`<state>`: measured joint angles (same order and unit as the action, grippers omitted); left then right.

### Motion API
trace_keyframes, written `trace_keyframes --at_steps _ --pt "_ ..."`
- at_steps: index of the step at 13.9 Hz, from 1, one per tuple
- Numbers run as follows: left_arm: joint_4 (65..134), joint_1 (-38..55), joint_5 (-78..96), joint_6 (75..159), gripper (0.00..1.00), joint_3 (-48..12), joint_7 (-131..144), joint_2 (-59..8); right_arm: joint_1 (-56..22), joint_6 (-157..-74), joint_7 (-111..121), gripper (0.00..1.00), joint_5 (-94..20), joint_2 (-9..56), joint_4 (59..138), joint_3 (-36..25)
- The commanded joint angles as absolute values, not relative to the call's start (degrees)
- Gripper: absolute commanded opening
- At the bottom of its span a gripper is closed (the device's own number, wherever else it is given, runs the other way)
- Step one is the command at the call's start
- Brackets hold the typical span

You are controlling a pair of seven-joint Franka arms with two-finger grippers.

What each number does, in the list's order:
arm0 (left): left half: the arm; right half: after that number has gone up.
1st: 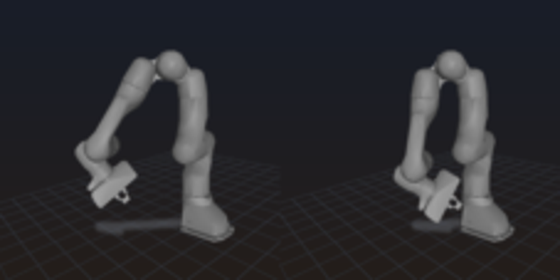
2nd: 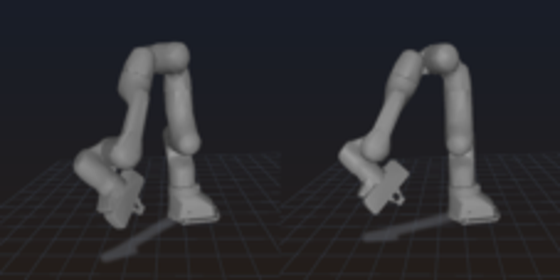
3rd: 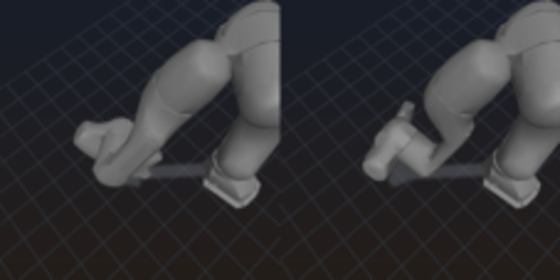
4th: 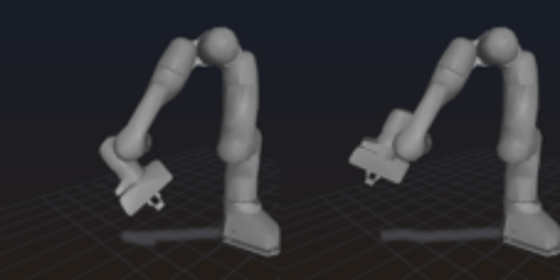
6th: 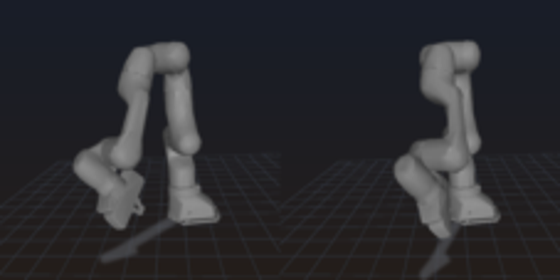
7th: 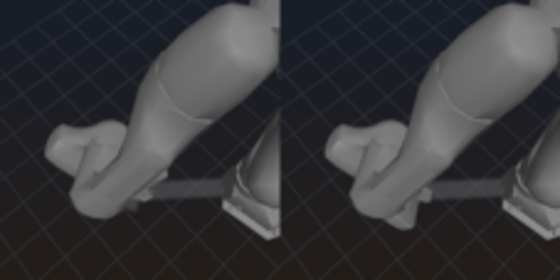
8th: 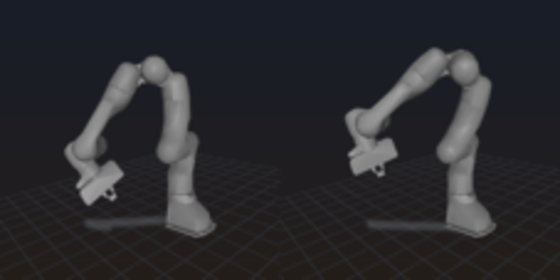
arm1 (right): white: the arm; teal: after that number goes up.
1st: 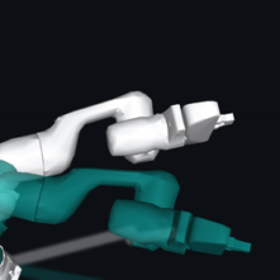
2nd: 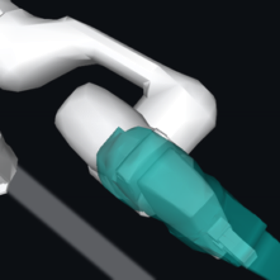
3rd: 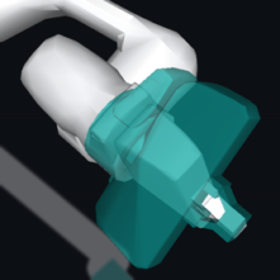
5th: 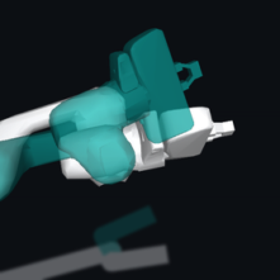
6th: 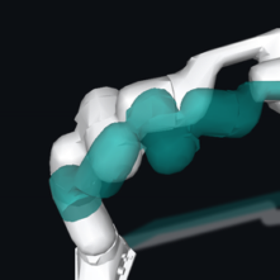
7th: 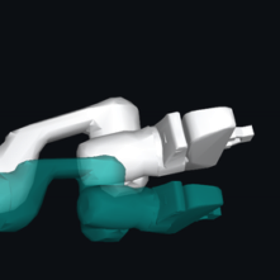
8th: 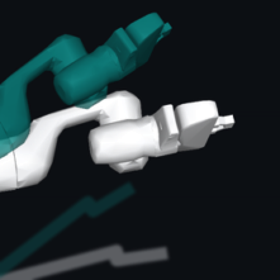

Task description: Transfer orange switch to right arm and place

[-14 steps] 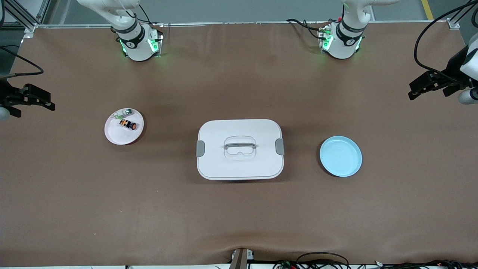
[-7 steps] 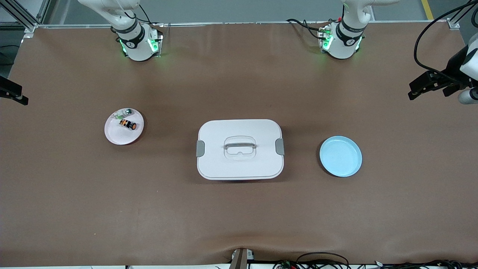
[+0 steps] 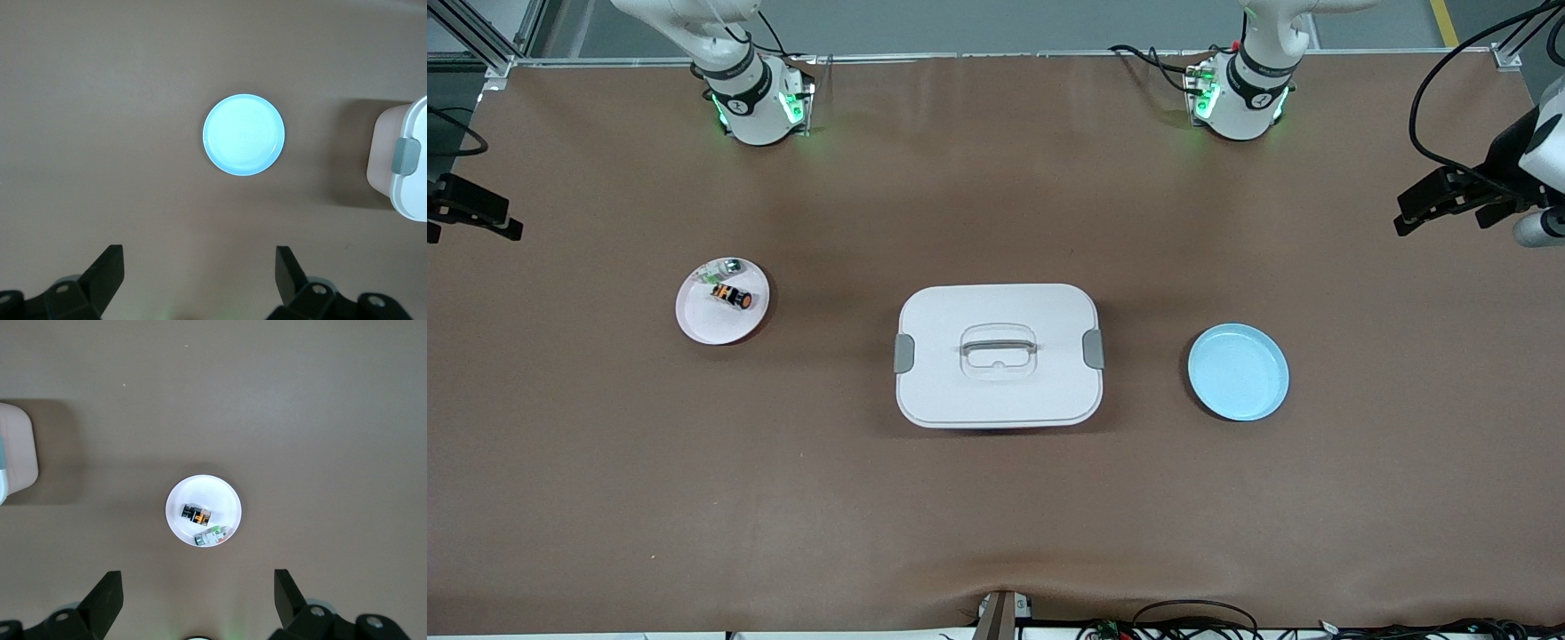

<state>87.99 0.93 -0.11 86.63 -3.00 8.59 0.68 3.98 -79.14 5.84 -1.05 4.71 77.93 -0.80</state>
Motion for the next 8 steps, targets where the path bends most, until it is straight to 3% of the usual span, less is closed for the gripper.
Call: trace_keyframes --at_steps 1,8 --pt "86.48 0.7 0.62 85.17 1.0 -3.25 7.73 0.09 3.43 -78.48 4.75 1.0 -1.41 3.34 77.43 -1.23" --pt "86.48 0.53 0.62 85.08 1.0 -3.25 7.73 -0.35 3.69 -78.66 4.83 1.0 -0.18 3.34 77.43 -1.49"
